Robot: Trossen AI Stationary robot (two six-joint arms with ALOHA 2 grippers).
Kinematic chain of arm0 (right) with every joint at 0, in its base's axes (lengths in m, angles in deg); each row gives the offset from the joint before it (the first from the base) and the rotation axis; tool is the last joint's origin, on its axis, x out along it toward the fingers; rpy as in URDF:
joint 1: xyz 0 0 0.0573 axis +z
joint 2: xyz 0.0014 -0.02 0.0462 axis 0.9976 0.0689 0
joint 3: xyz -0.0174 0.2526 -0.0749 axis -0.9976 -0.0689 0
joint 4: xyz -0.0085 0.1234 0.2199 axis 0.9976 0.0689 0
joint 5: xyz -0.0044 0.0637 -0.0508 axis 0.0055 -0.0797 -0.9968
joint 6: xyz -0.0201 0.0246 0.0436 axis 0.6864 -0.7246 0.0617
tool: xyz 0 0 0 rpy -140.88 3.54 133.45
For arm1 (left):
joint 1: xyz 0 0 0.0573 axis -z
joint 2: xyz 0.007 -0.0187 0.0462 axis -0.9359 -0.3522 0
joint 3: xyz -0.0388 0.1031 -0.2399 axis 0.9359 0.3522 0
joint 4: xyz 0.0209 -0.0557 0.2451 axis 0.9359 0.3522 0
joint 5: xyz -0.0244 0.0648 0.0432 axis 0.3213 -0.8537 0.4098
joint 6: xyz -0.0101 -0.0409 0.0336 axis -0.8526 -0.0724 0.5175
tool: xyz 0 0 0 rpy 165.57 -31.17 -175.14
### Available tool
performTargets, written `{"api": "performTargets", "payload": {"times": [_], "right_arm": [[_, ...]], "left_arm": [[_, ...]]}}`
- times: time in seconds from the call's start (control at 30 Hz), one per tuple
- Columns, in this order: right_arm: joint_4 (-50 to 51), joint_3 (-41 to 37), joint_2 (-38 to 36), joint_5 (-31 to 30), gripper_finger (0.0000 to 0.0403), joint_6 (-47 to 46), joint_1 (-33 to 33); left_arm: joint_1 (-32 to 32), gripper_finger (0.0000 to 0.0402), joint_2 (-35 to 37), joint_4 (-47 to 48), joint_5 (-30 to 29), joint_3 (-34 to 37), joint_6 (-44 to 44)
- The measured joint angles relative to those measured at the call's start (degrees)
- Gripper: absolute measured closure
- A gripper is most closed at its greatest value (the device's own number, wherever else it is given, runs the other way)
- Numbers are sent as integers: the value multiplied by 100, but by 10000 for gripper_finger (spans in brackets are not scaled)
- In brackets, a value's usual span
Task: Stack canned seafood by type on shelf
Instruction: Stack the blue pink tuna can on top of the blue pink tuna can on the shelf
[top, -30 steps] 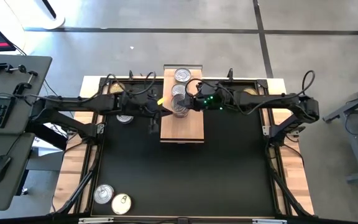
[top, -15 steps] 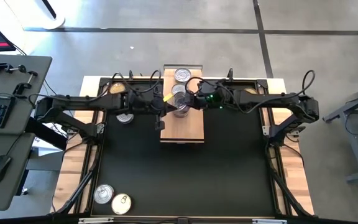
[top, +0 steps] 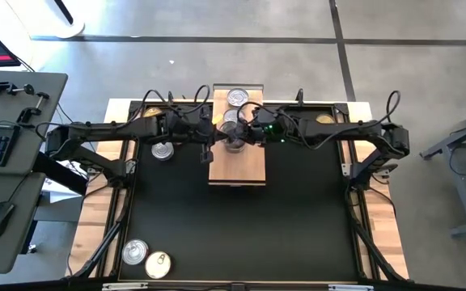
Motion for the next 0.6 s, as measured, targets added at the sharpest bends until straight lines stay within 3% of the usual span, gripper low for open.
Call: {"api": "performTargets", "payload": {"times": [0.3,0.6], "right_arm": [[6,0,3,42,209,13,0],[291,0,3,48,128,80,-7]], "left_arm": [[-6,401,0,43,-2,0,149],[-74,401,-4,109,7,0,144]]}}
